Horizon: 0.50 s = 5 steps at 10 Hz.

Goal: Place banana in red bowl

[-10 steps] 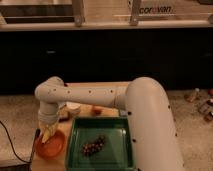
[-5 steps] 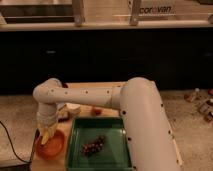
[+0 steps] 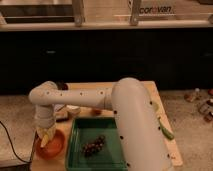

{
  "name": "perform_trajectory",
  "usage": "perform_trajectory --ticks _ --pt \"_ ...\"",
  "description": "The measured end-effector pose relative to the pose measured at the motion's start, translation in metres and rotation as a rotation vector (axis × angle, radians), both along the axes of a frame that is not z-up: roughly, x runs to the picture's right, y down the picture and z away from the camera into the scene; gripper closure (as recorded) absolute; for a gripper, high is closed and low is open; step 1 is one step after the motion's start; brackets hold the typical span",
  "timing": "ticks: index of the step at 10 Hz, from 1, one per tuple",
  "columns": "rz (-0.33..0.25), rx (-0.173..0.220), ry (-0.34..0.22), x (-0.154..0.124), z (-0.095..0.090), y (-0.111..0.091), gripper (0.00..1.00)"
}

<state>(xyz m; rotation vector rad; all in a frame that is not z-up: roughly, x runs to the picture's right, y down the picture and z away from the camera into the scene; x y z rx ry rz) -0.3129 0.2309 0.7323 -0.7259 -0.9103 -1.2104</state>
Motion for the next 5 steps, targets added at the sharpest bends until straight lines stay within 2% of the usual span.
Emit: perform_trajectory --ticks 5 --pt "-0.026 0.018 -0.006 -0.003 -0.016 -0.001 0.2"
